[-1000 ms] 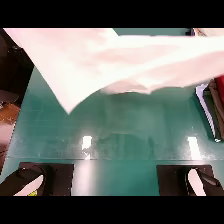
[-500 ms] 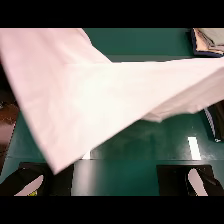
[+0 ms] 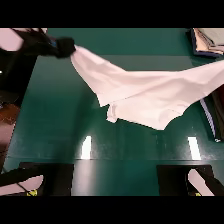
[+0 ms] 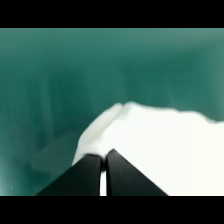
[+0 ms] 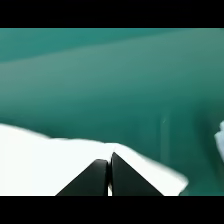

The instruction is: Fold the shirts.

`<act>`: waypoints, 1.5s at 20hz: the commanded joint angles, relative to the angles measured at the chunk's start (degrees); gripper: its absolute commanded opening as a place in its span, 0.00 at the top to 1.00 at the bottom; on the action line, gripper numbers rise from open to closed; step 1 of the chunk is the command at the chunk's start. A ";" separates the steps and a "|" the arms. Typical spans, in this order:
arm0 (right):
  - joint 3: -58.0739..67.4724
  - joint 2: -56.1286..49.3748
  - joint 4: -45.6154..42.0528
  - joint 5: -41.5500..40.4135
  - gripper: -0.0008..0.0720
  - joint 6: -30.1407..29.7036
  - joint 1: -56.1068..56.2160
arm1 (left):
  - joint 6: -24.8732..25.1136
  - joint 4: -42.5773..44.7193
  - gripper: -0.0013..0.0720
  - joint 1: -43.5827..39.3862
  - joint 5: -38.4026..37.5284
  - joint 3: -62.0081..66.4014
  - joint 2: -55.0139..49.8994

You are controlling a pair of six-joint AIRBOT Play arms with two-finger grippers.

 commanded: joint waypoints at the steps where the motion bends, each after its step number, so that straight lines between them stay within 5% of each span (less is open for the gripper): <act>1: -8.74 -0.61 0.17 0.74 0.97 0.02 4.35 | -0.37 0.20 0.95 0.04 -3.32 -0.28 -8.72; 5: -16.72 1.44 -5.64 -3.06 0.97 0.11 9.14 | -0.35 1.03 0.93 1.29 -3.17 -0.26 -11.65; 7: -18.27 2.56 -6.32 -3.87 0.97 0.11 8.92 | -0.37 0.96 0.19 3.80 -3.48 0.85 -11.58; 8: -18.38 2.97 -6.49 -3.28 0.97 0.11 8.50 | -0.37 0.61 0.11 5.44 -5.03 1.99 -11.58; 15: -18.36 5.99 -6.91 -2.38 0.97 0.11 3.76 | 3.21 -1.79 0.11 10.73 -21.14 1.44 -11.52; 19: -18.34 6.03 -6.82 -2.36 0.97 1.18 4.20 | 9.27 -15.80 0.11 4.26 -14.21 -12.22 -11.52; 26: -18.34 6.01 -6.91 -2.60 0.97 1.25 7.67 | 9.14 -22.77 0.11 -2.75 2.67 -23.63 -11.65; 30: -18.34 6.01 -6.88 -2.54 0.97 1.25 8.52 | 9.07 -23.34 0.11 -5.66 5.40 -23.63 -12.83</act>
